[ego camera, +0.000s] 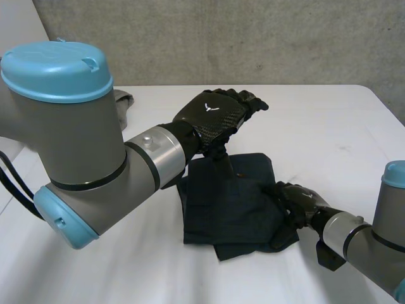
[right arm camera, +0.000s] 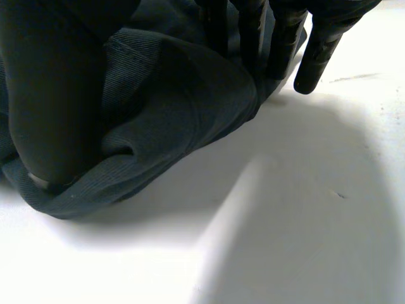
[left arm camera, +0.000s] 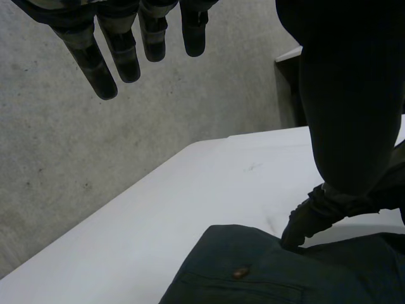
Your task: Fold the laundry.
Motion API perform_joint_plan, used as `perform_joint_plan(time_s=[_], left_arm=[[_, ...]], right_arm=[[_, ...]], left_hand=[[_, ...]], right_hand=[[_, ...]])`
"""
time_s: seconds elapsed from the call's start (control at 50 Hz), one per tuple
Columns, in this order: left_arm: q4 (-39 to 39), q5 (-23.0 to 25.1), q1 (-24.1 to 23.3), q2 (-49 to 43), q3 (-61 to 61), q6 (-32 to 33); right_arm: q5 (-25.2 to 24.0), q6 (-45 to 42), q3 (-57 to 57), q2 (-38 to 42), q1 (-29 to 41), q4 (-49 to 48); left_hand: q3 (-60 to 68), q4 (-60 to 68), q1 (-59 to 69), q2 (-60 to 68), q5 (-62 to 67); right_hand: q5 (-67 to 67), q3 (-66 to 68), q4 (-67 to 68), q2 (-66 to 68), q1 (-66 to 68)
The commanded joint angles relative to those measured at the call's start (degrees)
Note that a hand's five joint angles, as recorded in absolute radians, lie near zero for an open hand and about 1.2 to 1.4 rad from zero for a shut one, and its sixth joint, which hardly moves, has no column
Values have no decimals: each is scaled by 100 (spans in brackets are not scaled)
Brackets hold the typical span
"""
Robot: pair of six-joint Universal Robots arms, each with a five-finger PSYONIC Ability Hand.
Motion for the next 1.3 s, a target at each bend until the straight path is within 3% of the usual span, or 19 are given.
perform_joint_plan(time_s=[0.02, 0.24, 0.38, 0.4, 0.5, 0.7, 0.84, 1.04, 1.24, 1.3], left_arm=[[0, 1, 0, -1, -5, 0], [0, 1, -9, -1, -14, 0], [0, 1, 0, -18, -31, -9], [0, 1, 0, -27, -31, -9], [0, -8, 0, -53, -40, -9], [0, -8, 202, -1, -242, 0], [0, -17, 298, 17, -269, 0], [0, -26, 378, 52, -251, -9], [0, -34, 378, 8, -251, -9], [0, -34, 378, -27, -260, -9]], right_arm=[[41, 209, -183, 27, 118, 12], [50, 684, -403, 158, 153, -15], [217, 763, -754, 527, 417, -50], [252, 763, -798, 562, 452, -50], [436, 876, -1132, 668, 592, -94], [375, 869, -2186, 1002, 566, -15], [366, 456, -3548, 1652, 365, 494], [419, -845, -6386, 3233, -681, 1971], [419, -968, -9873, 4911, -1683, 3131], [437, -986, -10299, 5141, -1824, 3132]], left_hand=[[-165, -133, 125, 122, -238], [-148, -116, 142, 139, -221], [-114, -82, 176, 173, -188], [-114, -82, 176, 173, -188], [-81, -49, 210, 206, -154], [-81, -49, 210, 206, -154], [-81, -49, 210, 206, -154], [-81, -49, 210, 206, -154], [-81, -49, 210, 206, -154], [-81, -49, 210, 206, -154]], right_hand=[[18, 244, 88, 155, 520], [202, 429, 273, 339, 704], [1597, 1823, 1667, 1733, 2099], [1932, 2159, 2002, 2069, 2434], [6516, 6742, 6586, 6652, 7018], [6606, 6832, 6676, 6742, 7108], [6606, 6832, 6676, 6742, 7108], [6606, 6832, 6676, 6742, 7108], [6606, 6832, 6676, 6742, 7108], [6606, 6832, 6676, 6742, 7108]])
